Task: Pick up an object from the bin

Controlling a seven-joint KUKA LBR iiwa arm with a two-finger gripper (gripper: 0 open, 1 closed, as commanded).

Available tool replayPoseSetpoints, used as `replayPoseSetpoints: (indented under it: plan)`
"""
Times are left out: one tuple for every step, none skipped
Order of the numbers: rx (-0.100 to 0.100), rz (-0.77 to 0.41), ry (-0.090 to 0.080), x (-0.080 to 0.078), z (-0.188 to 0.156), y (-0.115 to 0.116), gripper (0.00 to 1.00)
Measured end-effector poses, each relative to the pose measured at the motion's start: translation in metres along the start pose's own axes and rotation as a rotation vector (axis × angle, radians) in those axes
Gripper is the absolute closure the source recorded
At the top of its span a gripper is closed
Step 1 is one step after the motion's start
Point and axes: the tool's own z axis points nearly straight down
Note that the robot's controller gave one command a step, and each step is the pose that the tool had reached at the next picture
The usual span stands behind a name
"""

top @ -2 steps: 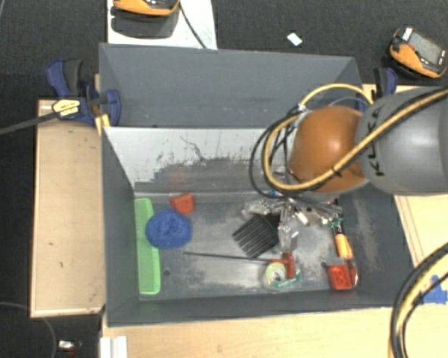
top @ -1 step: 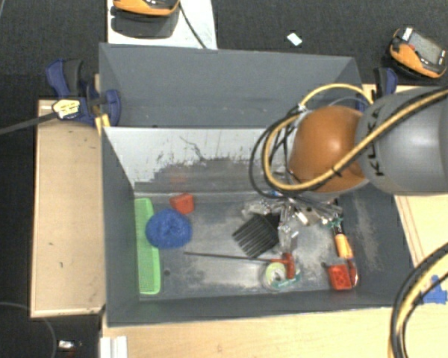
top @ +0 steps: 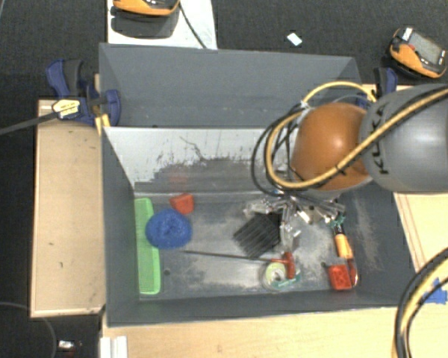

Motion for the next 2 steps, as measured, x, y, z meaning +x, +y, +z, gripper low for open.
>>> replayPoseSetpoints:
  plan:
    - [0.003,0.002,-0.004,-0.001,-0.026,-0.001,1.00]
    - [0.002,0.004,-0.005,-0.002,-0.051,-0.001,1.00]
